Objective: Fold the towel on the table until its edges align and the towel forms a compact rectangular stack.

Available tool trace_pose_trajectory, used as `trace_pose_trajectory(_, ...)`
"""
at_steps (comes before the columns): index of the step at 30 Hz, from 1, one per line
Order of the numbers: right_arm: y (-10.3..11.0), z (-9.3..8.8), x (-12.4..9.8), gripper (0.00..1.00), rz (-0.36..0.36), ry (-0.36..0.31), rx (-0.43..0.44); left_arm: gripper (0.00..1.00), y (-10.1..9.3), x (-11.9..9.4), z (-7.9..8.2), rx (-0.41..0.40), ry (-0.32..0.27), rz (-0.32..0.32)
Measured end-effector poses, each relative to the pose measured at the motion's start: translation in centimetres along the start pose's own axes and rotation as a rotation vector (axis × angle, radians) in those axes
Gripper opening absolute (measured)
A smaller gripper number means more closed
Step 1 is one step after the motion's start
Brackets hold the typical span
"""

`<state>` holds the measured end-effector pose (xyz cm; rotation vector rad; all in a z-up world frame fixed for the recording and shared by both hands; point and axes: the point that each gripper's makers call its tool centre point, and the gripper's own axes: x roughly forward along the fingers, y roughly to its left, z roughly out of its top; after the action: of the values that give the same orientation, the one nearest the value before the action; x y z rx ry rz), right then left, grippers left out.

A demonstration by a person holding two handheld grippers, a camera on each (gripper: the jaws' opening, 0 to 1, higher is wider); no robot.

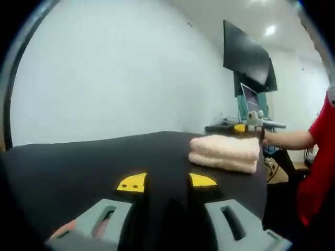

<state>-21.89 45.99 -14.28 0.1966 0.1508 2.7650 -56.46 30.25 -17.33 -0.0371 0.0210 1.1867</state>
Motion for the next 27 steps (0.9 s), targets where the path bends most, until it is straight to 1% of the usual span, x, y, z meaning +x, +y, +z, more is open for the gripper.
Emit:
trace_pose_trajectory(1,0.1,0.0,0.0,0.3,0.001,-0.001,0.005,0.32,0.0,-0.1,0.0,-0.01,-0.005,0.006)
trace_pose_trajectory(3,0.0,0.2,-0.1,0.3,-0.006,-0.012,-0.019,0.32,0.3,-0.3,0.0,-0.015,-0.01,0.012)
trace_pose_trajectory(5,0.0,0.2,-0.2,0.3,-0.007,-0.013,-0.021,0.32,-0.1,-0.4,0.1,-0.023,-0.021,0.006)
trace_pose_trajectory(7,0.1,0.0,-0.1,0.3,-0.006,-0.005,-0.02,0.32,0.1,-0.2,0.1,-0.019,-0.019,0.012)
trace_pose_trajectory(8,-0.2,-0.4,0.0,0.3,-0.012,0.016,-0.036,0.32,0.2,-0.1,0.0,-0.012,-0.013,0.017)
trace_pose_trajectory(10,-0.2,-1.4,0.4,0.3,-0.027,0.065,-0.053,0.32,0.3,0.0,-0.2,-0.013,-0.005,0.017)
trace_pose_trajectory(12,-0.2,-1.7,0.4,0.3,-0.032,0.083,-0.077,0.33,0.6,0.1,-0.3,-0.018,-0.008,0.013)
trace_pose_trajectory(15,-0.1,-1.7,0.3,0.3,-0.025,0.079,-0.071,0.33,0.7,0.0,-0.2,-0.033,-0.017,0.019)
trace_pose_trajectory(20,-0.8,-1.6,0.0,0.29,-0.059,0.076,-0.062,0.32,1.0,-0.1,-0.1,-0.044,-0.027,0.035)
trace_pose_trajectory(25,-0.6,-2.3,0.3,0.29,-0.054,0.107,-0.087,0.32,1.0,-0.1,-0.2,-0.041,-0.02,0.038)
trace_pose_trajectory(27,-0.6,-2.2,0.1,0.29,-0.054,0.102,-0.081,0.32,1.2,-0.1,-0.3,-0.041,-0.017,0.04)
